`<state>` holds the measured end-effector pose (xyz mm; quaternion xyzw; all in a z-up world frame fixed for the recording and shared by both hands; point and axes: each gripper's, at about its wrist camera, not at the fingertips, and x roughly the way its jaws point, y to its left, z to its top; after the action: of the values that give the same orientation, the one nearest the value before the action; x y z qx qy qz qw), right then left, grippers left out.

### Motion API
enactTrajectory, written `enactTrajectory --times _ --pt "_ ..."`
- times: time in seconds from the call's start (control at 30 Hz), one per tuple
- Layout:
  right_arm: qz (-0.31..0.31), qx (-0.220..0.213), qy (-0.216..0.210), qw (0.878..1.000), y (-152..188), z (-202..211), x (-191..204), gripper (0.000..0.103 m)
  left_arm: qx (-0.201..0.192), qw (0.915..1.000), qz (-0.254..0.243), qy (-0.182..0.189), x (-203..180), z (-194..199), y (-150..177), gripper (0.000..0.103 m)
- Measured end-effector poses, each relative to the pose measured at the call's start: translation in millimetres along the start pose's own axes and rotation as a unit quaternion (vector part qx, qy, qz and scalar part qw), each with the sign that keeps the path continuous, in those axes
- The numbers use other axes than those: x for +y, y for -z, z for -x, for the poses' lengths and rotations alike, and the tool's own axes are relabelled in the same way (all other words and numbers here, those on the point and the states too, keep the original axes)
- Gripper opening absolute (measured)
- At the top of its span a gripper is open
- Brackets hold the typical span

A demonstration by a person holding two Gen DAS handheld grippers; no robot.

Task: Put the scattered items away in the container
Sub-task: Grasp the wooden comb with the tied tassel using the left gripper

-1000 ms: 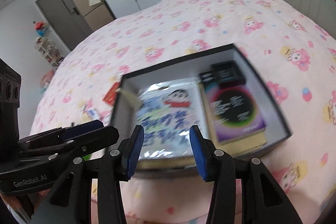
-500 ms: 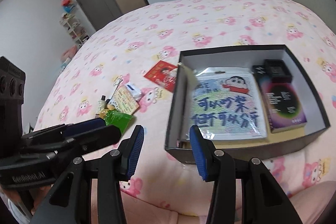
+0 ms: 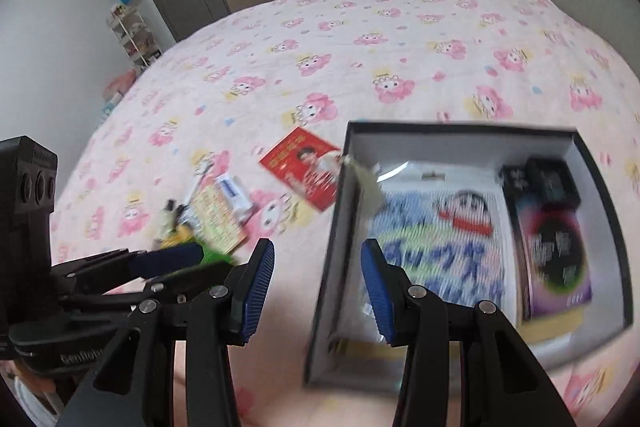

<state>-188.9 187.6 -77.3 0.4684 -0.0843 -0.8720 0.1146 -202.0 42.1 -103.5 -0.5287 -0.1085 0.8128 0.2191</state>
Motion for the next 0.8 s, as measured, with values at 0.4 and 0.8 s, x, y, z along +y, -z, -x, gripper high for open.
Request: enactTrajectory --times 0.4,0.8 --pt "0.01 0.042 -0.001 0.999 -51 -74 -33 0.041 0.065 0.9973 0.026 0.02 16 -86 -38 0.048" --pt "-0.018 0.056 -0.036 0.998 -40 -82 -38 0.041 0.081 0.9955 0.049 -0.003 28 -124 -28 0.024"
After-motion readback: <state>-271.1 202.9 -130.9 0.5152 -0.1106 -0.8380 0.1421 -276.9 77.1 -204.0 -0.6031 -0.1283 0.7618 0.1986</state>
